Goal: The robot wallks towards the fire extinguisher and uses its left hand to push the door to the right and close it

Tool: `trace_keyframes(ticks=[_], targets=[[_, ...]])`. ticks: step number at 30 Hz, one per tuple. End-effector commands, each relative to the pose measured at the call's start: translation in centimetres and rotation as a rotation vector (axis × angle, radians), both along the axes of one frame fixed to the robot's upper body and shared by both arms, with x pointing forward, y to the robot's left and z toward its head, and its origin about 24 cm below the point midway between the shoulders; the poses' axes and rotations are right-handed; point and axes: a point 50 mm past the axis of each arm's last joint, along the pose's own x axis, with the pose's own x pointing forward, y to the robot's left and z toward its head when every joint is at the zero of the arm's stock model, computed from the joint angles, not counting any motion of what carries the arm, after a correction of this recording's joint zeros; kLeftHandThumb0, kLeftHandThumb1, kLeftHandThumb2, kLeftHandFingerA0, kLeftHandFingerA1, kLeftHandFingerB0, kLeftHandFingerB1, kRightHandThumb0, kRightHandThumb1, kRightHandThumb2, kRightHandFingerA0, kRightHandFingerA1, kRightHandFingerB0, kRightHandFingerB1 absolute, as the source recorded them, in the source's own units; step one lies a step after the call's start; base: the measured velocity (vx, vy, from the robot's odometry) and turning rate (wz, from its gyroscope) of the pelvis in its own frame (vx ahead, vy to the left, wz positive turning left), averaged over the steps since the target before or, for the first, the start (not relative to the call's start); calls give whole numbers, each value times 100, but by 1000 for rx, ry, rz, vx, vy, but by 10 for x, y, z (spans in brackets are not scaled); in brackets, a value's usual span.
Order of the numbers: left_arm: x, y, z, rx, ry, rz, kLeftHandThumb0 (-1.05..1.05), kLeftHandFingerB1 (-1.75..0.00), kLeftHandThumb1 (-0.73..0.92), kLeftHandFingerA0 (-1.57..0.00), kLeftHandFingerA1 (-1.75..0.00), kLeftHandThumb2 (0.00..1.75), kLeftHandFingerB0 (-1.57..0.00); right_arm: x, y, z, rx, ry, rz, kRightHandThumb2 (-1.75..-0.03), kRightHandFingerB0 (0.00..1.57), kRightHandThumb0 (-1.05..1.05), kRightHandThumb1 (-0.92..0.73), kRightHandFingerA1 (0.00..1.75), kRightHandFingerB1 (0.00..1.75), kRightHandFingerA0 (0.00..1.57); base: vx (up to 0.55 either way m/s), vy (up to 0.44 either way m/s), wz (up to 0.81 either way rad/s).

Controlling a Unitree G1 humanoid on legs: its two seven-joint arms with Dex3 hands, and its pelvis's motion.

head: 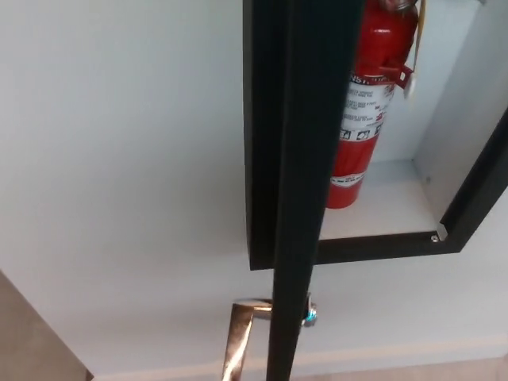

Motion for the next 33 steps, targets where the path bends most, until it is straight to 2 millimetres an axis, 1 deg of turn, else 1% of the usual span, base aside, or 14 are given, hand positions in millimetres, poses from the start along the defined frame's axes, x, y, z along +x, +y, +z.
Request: trace_keyframes(ticks=[1,4,5,7,10,11,12,13,23,25,26,31,32,33], targets=[[11,15,9,4,-54,12,-58,-33,54,-40,-45,57,-40,4,-7,4,-15,-17,-18,-54,31,-62,-45,52,36,29,0,0,0],[12,22,14,0,-70,38,-56,-33,53,-34,-42,57,-39,5,-7,5,-20,-17,-4,-55,30,-63,-45,53,36,29,28,-45,7],[13,25,16,3,-74,40,-58,-33,53,-37,-47,57,-40,5,-7,5,-23,-15,0,-76,25,-65,-36,57,45,29,24,-84,4],[14,30,19,22,-74,28,-61,-35,53,-39,-48,56,-43,7,-7,6,-24,-16,13,-55,29,-62,-46,52,36,30,3,-102,2],[15,31,20,28,-72,23,-61,-35,53,-39,-48,56,-43,8,-7,6,-24,-17,18,-55,29,-62,-46,52,36,30,0,0,0],[14,31,19,24,-68,29,-61,-45,41,-41,-56,83,-31,8,-6,6,-23,-19,21,-56,30,-62,-47,53,36,31,0,0,0],[12,30,18,20,-63,38,-61,-45,41,-41,-56,83,-31,9,-6,7,-22,-20,26,-56,30,-62,-47,53,36,31,0,0,0],[10,25,15,14,-52,25,-57,-32,53,-37,-42,56,-38,10,-6,6,-24,-17,21,-55,30,-59,-48,50,34,32,0,0,0],[9,20,13,-8,-69,38,-59,-33,52,-33,-43,56,-40,13,-7,8,-40,-10,10,-54,31,-54,-46,51,34,33,0,0,0],[15,22,14,10,-90,40,-57,-30,54,-30,-47,56,-31,12,-10,7,-60,9,7,-55,32,-57,-45,52,32,40,0,0,0],[25,25,17,29,-121,2,-58,-30,54,-26,-40,57,-30,12,-10,8,-60,3,11,-74,27,-61,-36,59,44,34,0,0,0],[39,28,22,54,-163,-56,-58,-30,54,-26,-40,57,-30,13,-10,10,-56,-8,18,-74,27,-61,-36,59,44,34,0,0,0],[87,38,43,152,-242,-314,-66,-31,52,-34,-41,57,-32,14,-8,10,-49,-16,14,-55,31,-57,-46,51,35,32,0,0,0],[95,39,47,166,-260,-352,-66,-31,52,-34,-41,57,-32,14,-8,10,-49,-15,14,-55,31,-57,-46,51,35,32,0,0,0]])
